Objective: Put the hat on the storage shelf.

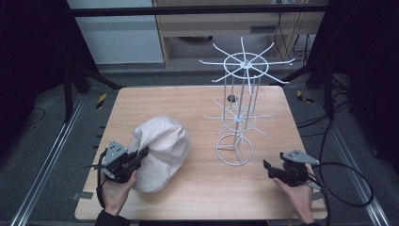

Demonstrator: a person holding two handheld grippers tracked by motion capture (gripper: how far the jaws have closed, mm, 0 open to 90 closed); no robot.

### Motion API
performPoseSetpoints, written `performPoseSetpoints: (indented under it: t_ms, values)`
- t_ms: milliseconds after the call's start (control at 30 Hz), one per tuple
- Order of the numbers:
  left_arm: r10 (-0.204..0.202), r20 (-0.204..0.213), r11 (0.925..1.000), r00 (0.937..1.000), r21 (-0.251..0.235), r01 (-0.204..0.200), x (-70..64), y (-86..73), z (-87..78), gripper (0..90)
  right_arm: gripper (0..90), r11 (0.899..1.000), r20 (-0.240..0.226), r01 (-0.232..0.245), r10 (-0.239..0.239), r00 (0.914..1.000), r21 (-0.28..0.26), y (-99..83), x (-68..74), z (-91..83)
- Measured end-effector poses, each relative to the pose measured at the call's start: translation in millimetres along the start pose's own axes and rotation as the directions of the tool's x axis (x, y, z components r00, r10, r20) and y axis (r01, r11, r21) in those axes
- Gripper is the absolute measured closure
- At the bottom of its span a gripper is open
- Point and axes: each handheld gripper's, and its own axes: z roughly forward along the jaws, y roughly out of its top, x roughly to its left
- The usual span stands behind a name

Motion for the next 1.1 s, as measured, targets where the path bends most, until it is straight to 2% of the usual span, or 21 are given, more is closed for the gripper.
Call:
performPoseSetpoints:
  t_ms: [133, 300, 467, 667, 700, 733, 933, 1100]
  values:
    - [-0.009, 0.013, 0.9996, 0.9999, -0.026, 0.010, 0.0, 5.4, -4.1, 87.4, 26.1, 1.000, 0.001, -0.001, 0.001, 1.0000, -0.004, 0.0, -0.1, -0.3]
    - [-0.002, 0.022, 0.9977, 0.9998, -0.067, 0.003, -1.4, 14.4, -10.7, 87.3, 25.4, 1.000, 0.002, 0.014, -0.013, 0.9999, -0.010, -0.6, 0.3, 0.7]
    - [0.009, 0.038, 0.9920, 0.9992, -0.126, -0.004, -0.8, 27.7, -18.6, 87.4, 25.2, 1.000, 0.004, 0.010, -0.010, 0.9999, -0.015, -0.5, 0.3, 0.1]
    - [0.008, 0.048, 0.9797, 0.9988, -0.200, 0.002, 1.0, 43.3, -27.7, 87.4, 24.9, 1.000, 0.005, 0.010, -0.010, 0.9999, -0.016, -0.6, 0.5, -0.1]
    - [0.008, 0.048, 0.9797, 0.9988, -0.200, 0.002, 1.0, 43.3, -27.7, 87.4, 24.9, 1.000, 0.006, 0.009, -0.009, 0.9999, -0.017, -0.5, 0.4, -0.3]
    - [0.003, 0.054, 0.9740, 0.9985, -0.226, 0.010, 1.6, 47.7, -30.1, 87.4, 24.8, 1.000, 0.007, 0.013, -0.013, 0.9999, -0.019, -0.6, 0.1, -0.2]
    - [-0.018, 0.071, 0.9565, 0.9973, -0.289, 0.038, 4.6, 58.5, -35.6, 87.4, 24.7, 1.000, 0.014, 0.019, -0.019, 0.9997, -0.025, -0.7, -0.2, -0.3]
    - [-0.030, 0.088, 0.9357, 0.9957, -0.348, 0.059, 5.7, 67.3, -40.5, 87.4, 24.8, 0.999, 0.014, 0.017, -0.016, 0.9998, -0.028, -0.6, -0.2, -0.9]
